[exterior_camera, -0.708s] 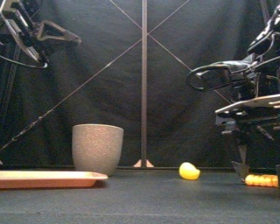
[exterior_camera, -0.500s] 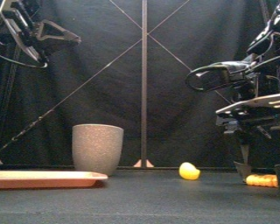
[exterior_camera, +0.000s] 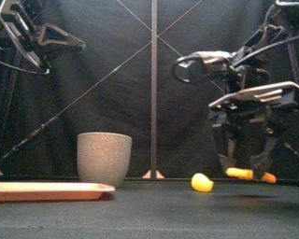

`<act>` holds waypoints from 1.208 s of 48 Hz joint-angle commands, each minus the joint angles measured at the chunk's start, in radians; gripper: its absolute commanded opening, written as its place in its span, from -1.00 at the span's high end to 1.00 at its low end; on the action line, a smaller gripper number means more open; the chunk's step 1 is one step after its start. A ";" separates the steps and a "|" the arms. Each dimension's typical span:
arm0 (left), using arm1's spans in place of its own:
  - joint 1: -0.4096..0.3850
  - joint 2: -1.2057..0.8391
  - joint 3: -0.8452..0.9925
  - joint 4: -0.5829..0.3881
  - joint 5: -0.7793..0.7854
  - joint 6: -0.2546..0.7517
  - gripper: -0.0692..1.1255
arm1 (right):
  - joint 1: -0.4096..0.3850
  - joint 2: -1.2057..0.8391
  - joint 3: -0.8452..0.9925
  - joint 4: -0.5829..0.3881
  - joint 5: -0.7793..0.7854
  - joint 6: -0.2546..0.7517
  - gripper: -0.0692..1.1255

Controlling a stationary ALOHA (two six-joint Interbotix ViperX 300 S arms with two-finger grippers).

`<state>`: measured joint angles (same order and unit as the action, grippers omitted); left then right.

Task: Pick the fries then place it on the pink plate
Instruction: Place fries on the pink plate

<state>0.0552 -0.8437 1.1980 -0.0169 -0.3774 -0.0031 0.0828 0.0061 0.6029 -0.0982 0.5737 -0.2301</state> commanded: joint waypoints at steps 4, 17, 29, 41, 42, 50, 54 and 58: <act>0.002 0.002 -0.014 -0.002 -0.009 0.005 0.76 | 0.003 0.008 -0.133 -0.005 0.038 0.003 -0.12; 0.025 0.002 -0.015 -0.002 -0.009 0.005 0.76 | 0.006 0.156 -0.400 -0.009 0.051 0.003 -0.12; 0.052 0.002 -0.012 -0.011 -0.009 0.003 0.76 | 0.005 0.374 -0.695 -0.018 0.051 0.005 -0.12; 0.054 0.002 0.003 -0.011 -0.009 0.006 0.76 | 0.006 0.557 -0.943 -0.011 0.084 0.005 -0.13; 0.054 0.002 0.005 -0.011 -0.009 0.006 0.76 | 0.006 0.568 -0.960 -0.011 0.086 0.003 -0.13; 0.054 0.000 0.012 -0.011 -0.009 0.006 0.76 | 0.006 0.623 -1.063 -0.009 0.103 0.009 -0.15; 0.054 0.000 0.017 -0.011 -0.009 0.006 0.76 | 0.006 0.644 -1.101 0.003 0.127 0.011 -0.24; 0.054 0.002 0.018 -0.011 -0.009 0.006 0.76 | 0.006 0.664 -1.135 0.028 0.149 0.011 -0.44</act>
<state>0.1074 -0.8452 1.2287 -0.0276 -0.3774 0.0015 0.0905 0.6903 -0.4786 -0.0905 0.7102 -0.2209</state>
